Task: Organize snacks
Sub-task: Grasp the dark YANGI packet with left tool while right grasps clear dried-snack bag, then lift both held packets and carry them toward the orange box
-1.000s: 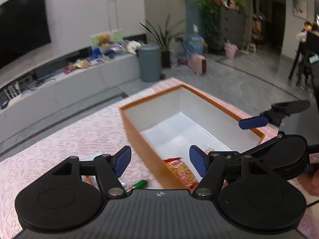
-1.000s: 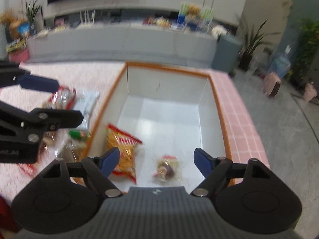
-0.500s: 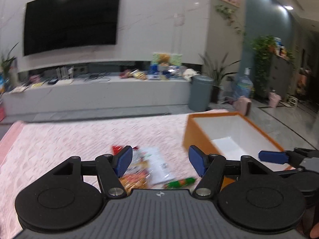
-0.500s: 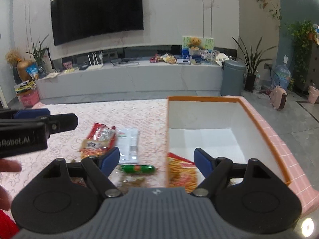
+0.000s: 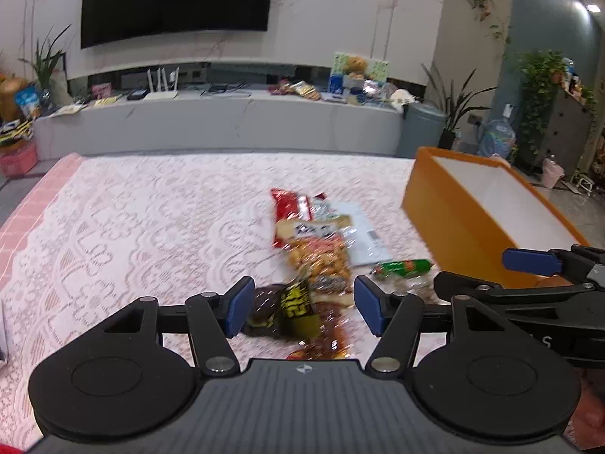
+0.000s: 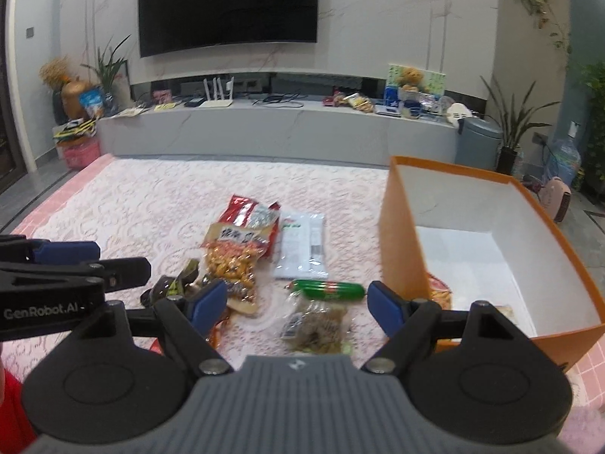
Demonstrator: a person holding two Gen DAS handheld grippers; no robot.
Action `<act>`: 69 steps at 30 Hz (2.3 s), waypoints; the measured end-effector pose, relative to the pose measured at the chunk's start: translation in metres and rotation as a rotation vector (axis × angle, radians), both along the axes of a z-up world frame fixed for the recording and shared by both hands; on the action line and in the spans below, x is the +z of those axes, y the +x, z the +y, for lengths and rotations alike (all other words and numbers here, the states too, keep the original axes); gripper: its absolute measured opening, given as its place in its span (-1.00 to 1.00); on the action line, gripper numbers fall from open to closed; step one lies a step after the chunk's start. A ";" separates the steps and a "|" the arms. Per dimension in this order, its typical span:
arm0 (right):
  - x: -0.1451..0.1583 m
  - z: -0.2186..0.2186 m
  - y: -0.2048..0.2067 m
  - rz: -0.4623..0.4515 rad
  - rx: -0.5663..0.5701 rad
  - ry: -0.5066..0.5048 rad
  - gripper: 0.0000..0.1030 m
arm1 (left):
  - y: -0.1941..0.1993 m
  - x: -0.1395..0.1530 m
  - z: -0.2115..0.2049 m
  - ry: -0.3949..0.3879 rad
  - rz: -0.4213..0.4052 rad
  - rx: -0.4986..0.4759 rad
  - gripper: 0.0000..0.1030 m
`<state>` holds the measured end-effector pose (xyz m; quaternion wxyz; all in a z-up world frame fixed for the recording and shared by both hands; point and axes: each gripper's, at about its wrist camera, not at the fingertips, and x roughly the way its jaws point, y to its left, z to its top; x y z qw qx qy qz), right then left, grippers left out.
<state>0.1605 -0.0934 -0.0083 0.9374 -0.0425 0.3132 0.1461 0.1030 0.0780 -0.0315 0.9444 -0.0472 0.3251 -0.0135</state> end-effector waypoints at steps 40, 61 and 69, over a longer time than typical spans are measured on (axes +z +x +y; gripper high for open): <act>-0.092 0.019 0.072 0.197 -0.028 -0.121 0.49 | 0.080 -0.074 0.016 0.054 0.227 -0.021 0.62; -0.087 0.015 0.061 0.154 0.006 -0.134 0.01 | 0.073 -0.072 0.010 0.177 0.192 -0.018 0.00; -0.077 0.013 0.054 0.138 0.021 -0.127 -0.32 | 0.061 -0.049 0.011 0.142 0.155 -0.004 0.00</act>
